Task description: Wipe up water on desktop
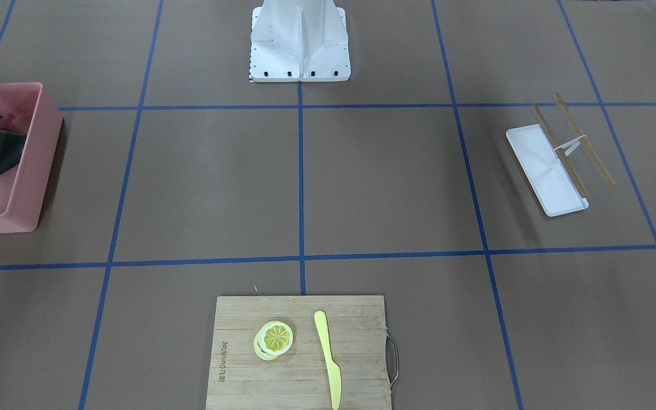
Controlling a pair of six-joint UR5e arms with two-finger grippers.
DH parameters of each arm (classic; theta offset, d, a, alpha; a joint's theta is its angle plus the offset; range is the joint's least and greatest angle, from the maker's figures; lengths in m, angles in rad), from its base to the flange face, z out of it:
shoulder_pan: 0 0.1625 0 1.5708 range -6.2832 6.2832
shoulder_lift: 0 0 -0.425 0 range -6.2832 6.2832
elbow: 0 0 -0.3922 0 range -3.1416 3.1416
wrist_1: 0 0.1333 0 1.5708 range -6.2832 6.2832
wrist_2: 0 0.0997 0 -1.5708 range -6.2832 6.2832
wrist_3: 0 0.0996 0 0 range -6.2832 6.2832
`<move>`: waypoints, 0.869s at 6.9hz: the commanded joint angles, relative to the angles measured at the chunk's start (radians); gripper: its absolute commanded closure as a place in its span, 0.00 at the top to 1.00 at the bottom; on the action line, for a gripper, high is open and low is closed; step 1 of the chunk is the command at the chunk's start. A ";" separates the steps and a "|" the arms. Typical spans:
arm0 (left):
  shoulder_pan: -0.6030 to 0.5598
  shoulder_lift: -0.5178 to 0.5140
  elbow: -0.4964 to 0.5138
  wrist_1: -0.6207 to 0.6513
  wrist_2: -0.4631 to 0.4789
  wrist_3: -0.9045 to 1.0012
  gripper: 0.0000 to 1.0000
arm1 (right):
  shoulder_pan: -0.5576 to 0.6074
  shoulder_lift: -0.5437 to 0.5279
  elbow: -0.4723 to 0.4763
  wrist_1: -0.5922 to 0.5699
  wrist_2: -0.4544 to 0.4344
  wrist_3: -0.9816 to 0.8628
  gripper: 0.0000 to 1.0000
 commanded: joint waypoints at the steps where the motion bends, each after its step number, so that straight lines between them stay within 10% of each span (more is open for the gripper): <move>1: 0.001 0.022 -0.021 0.000 -0.075 -0.044 0.98 | -0.002 0.016 -0.019 0.000 0.008 0.010 1.00; 6: 0.002 0.042 -0.126 -0.002 -0.077 -0.179 0.98 | -0.005 0.008 -0.006 -0.001 0.014 0.018 1.00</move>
